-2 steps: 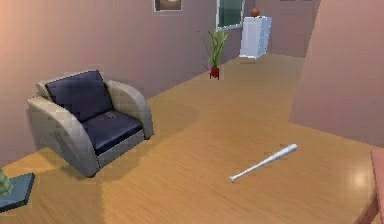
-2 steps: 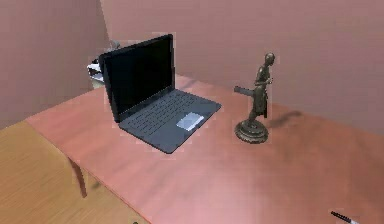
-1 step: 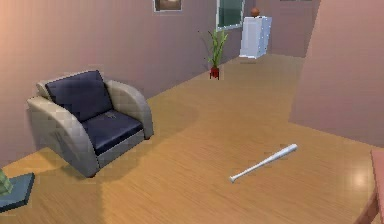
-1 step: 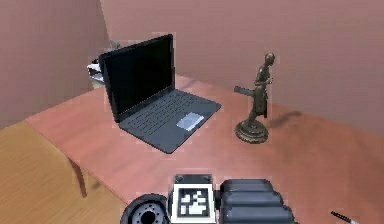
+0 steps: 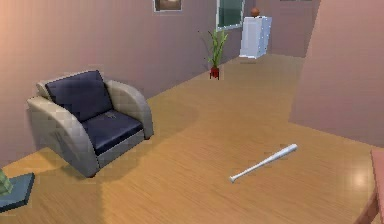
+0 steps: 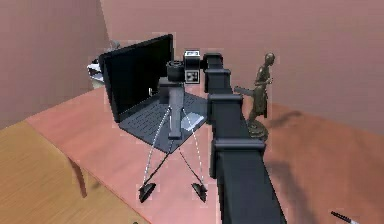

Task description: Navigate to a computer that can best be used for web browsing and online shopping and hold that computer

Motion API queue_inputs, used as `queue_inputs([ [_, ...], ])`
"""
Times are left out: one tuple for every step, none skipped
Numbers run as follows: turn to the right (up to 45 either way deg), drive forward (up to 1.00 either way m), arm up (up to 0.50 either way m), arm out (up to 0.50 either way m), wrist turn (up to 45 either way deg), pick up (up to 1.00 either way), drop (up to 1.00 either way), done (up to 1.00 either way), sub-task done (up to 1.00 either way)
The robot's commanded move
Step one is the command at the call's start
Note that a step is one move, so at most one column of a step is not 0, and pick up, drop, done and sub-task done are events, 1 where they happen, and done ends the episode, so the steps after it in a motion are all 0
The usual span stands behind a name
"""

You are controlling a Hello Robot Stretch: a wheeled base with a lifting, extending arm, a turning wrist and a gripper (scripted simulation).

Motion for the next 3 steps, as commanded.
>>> queue_inputs([
  [0.0, 0.00, 0.00, 0.00, 45.0, 0.00, 0.00, 0.00, 0.00],
  [0.0, 0.00, 0.00, 0.00, 45.0, 0.00, 0.00, 0.00, 0.00],
  [0.0, 0.00, 0.00, 0.00, 45.0, 0.00, 0.00, 0.00, 0.00],
])
